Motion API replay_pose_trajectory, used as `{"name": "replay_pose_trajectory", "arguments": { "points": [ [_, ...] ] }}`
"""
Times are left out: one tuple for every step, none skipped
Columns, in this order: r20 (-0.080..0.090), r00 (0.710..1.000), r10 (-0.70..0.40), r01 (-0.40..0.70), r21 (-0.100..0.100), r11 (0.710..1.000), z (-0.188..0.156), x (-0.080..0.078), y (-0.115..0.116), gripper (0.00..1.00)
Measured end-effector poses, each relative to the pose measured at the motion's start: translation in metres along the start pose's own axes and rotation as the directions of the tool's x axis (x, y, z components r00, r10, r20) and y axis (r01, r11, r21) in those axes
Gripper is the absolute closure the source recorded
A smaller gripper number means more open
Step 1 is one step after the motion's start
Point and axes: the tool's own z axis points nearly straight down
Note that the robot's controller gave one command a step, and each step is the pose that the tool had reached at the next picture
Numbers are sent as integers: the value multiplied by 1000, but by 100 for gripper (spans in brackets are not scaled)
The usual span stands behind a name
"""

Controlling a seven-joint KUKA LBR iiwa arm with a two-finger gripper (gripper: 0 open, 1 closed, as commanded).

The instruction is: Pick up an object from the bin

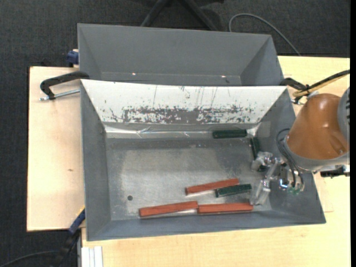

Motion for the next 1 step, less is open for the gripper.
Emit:
{"name": "replay_pose_trajectory", "arguments": {
  "points": [
    [3, 1000, 26, -26, -2, 1000, -1, -2, -7, 0]
  ]
}}
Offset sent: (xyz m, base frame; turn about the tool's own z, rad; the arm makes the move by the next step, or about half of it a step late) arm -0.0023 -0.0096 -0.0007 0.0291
